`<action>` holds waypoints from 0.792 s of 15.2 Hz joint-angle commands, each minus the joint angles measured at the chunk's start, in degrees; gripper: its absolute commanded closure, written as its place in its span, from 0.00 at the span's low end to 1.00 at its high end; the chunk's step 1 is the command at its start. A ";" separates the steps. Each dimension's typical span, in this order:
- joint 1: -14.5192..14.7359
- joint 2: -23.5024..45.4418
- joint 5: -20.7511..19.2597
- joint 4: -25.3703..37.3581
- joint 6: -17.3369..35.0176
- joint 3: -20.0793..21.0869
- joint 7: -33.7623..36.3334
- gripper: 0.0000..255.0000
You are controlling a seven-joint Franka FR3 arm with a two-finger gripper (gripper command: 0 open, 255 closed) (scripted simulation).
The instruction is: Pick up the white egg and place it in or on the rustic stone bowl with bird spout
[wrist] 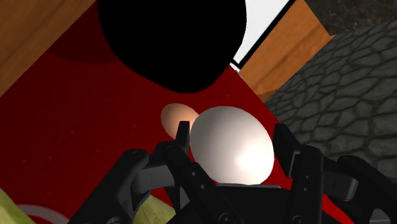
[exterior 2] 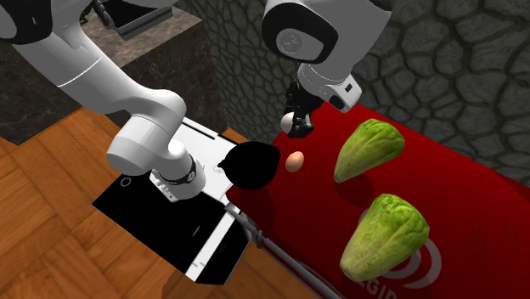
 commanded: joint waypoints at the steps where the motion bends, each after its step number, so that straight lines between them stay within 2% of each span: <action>1: -0.26 -4.46 -0.13 -4.16 -0.51 -1.45 -2.02 1.00; 8: -1.58 -19.21 -3.15 -15.09 -4.98 -7.25 -8.40 1.00; 12: -1.67 -20.39 -3.42 -18.16 -3.15 -7.62 -9.04 1.00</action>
